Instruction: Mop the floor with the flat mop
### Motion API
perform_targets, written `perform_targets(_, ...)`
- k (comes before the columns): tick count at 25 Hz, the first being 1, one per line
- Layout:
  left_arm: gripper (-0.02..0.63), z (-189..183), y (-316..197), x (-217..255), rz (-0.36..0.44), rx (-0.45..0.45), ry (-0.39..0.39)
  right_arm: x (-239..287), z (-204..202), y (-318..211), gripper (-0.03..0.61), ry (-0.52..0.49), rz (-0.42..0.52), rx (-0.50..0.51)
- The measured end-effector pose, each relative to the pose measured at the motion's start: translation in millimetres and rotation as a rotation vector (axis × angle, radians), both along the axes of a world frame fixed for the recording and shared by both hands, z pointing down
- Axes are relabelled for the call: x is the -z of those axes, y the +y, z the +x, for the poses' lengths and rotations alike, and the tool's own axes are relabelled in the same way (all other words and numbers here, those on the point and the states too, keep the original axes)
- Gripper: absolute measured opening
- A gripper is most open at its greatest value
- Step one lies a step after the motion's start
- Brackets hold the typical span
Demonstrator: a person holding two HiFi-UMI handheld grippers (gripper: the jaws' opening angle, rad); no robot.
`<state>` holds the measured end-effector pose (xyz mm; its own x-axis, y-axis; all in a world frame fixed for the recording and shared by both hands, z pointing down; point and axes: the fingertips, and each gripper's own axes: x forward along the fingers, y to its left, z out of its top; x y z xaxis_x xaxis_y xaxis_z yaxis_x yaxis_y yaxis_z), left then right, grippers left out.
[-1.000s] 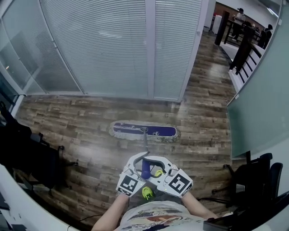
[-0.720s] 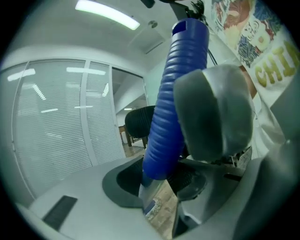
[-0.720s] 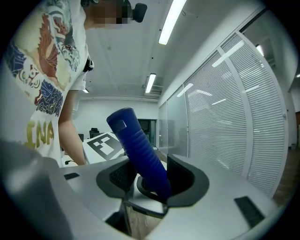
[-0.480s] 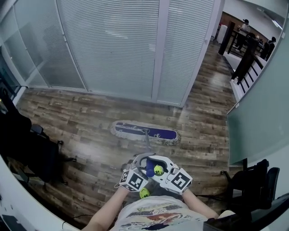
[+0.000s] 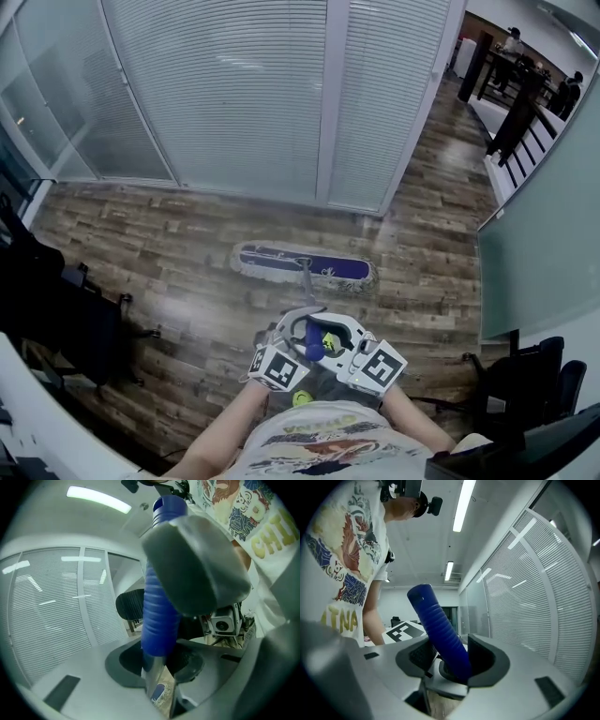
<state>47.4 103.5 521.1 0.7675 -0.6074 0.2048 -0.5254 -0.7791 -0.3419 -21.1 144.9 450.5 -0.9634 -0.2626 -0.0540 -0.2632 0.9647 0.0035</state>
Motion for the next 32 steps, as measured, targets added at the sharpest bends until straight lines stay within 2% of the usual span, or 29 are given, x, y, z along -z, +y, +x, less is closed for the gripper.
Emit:
perform_targets(7,0.08,3,-100,-4,-0.02,0.009,-0.008,-8,5,-97,0.202,-0.001,-0.063,0.001)
perform_targets(15,0.08,10,-216,-11,-0.051,0.04,-0.005,-14,12,-209,0.206,0.021,-0.083,0.05)
perform_targets(22,0.083,18,-310,-40,-0.103,0.047,-0.07,-40,21,-297,0.212,0.06,-0.109,0.069)
perform_targets(26,0.091,24,-352,-54,-0.127,0.032,-0.11,-52,27,-340,0.215,0.061,-0.117,0.051)
perform_targets(32,0.095,33,-378,-44,-0.142,0.025,-0.098,-41,37,-368,0.215,0.027,-0.131,0.026)
